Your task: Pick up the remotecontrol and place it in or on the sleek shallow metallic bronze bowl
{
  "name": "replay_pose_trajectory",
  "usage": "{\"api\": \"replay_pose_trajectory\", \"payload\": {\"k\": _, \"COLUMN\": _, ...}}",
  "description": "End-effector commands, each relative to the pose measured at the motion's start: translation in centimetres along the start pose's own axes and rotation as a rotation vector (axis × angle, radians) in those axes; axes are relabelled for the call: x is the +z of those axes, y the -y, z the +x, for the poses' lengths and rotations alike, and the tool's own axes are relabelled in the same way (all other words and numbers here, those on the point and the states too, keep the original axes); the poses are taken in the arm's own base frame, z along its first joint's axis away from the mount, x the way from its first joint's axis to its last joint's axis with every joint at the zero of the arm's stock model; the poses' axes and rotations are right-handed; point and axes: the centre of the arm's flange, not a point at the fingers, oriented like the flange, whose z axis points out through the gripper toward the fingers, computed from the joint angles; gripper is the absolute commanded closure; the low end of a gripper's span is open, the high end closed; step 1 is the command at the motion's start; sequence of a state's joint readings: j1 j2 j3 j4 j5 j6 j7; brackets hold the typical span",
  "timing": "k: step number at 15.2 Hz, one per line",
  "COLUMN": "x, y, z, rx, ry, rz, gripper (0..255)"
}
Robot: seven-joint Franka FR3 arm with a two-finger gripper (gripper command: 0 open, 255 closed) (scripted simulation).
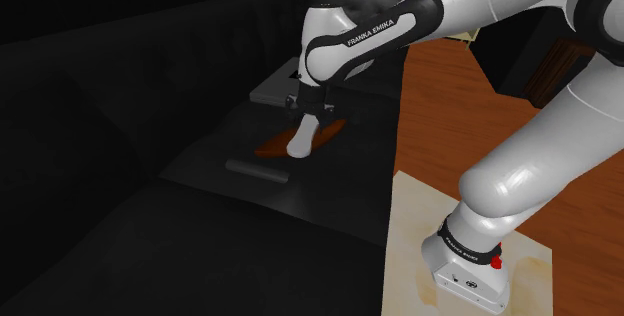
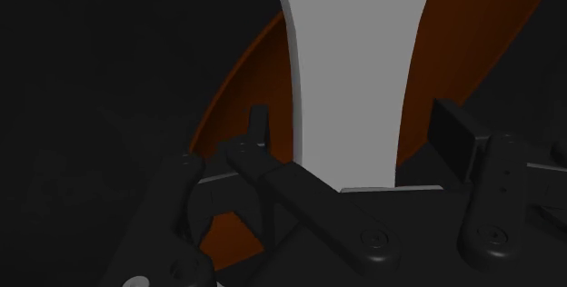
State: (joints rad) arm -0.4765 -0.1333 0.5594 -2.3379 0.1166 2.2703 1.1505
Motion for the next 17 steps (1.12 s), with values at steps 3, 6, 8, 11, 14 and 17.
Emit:
{"api": "replay_pose_trajectory", "payload": {"k": 3, "x": 0.0, "y": 0.0, "z": 0.0, "rx": 0.000, "ry": 0.000, "rz": 0.000, "gripper": 0}}
{"api": "replay_pose_trajectory", "payload": {"k": 6, "x": -1.3, "y": 0.0, "z": 0.0, "rx": 0.000, "ry": 0.000, "rz": 0.000, "gripper": 0}}
{"api": "replay_pose_trajectory", "payload": {"k": 8, "x": -4.0, "y": 0.0, "z": 0.0, "rx": 0.000, "ry": 0.000, "rz": 0.000, "gripper": 0}}
{"api": "replay_pose_trajectory", "payload": {"k": 11, "x": -5.0, "y": 0.0, "z": 0.0, "rx": 0.000, "ry": 0.000, "rz": 0.000, "gripper": 0}}
{"api": "replay_pose_trajectory", "payload": {"k": 14, "x": -5.0, "y": 0.0, "z": 0.0, "rx": 0.000, "ry": 0.000, "rz": 0.000, "gripper": 0}}
{"api": "replay_pose_trajectory", "payload": {"k": 17, "x": -5.0, "y": 0.0, "z": 0.0, "rx": 0.000, "ry": 0.000, "rz": 0.000, "gripper": 0}}
